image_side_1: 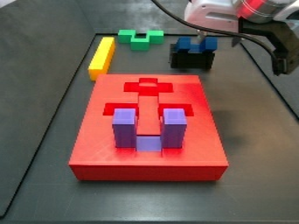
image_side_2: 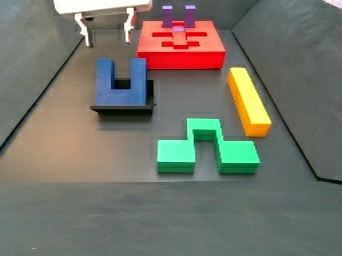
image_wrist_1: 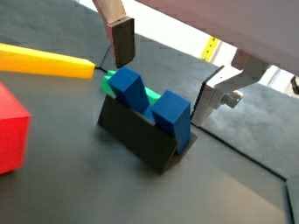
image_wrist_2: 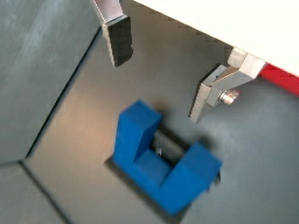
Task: Pick up the blue object. Move up. Place the blue object on the fixture. Regrasp the blue object. Move to above the board. Insert the blue object.
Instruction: Regrasp the blue object.
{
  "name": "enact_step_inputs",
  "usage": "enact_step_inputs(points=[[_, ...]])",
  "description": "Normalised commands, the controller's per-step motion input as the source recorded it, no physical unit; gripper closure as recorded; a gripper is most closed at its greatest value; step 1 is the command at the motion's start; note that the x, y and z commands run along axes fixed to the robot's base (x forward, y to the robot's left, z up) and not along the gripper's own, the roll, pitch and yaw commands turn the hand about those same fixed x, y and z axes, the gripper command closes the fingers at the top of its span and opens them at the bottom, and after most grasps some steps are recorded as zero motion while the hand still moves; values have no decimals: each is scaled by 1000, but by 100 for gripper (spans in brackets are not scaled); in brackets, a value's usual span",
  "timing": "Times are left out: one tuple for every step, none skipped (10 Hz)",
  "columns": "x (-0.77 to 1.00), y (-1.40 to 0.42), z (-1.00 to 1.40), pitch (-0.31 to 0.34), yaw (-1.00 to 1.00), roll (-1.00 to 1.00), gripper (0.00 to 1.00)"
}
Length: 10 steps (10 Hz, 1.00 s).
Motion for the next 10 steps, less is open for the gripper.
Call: enact_step_inputs(points=[[431, 271, 0, 406, 174, 663, 0], [409, 289, 46, 377, 246, 583, 0], [337, 134, 80, 323, 220, 334, 0], [74, 0, -23, 0, 177, 0, 0], [31, 0, -51, 0, 0, 0, 0], [571, 0, 0, 0, 0, -286, 0], [734, 40, 0, 6, 0, -326, 0], [669, 91, 0, 49, 0, -260, 0], [574, 129, 0, 23, 17, -251, 0], [526, 137, -29, 0, 74, -234, 0]])
